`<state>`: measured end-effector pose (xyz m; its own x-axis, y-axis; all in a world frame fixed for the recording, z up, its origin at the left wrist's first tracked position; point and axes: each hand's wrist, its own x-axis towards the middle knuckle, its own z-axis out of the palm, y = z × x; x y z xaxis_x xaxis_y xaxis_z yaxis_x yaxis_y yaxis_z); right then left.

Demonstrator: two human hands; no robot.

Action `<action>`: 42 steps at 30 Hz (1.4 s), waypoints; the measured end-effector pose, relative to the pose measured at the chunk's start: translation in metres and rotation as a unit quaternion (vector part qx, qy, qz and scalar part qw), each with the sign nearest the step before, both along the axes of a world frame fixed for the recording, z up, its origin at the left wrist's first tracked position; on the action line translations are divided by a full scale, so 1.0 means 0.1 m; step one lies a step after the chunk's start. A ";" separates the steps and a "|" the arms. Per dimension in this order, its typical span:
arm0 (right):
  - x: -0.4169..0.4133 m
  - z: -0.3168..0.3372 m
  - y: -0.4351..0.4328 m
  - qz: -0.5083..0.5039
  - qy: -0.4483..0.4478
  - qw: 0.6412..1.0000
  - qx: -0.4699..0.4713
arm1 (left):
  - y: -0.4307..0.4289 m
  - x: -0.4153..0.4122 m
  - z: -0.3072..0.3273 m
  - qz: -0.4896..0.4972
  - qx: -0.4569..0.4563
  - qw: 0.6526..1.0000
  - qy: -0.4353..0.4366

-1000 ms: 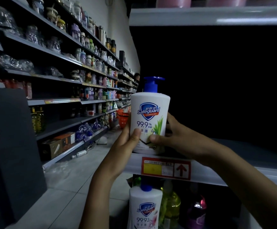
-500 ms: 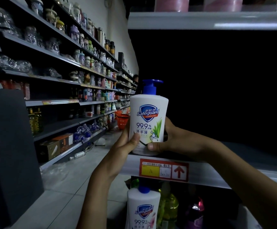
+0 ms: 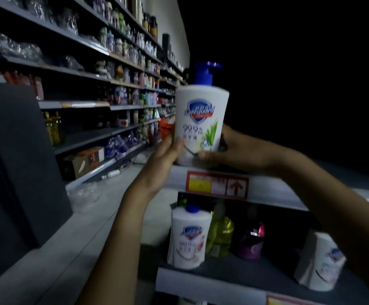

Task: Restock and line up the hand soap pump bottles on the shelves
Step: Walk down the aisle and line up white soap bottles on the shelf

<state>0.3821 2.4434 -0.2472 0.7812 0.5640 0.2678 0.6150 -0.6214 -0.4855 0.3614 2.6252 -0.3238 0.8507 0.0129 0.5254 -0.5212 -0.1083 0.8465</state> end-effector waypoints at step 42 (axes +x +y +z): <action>-0.41 -2.60 -0.92 -0.061 -0.044 0.962 0.262 | -0.57 -0.33 -1.43 0.036 0.302 0.945 0.118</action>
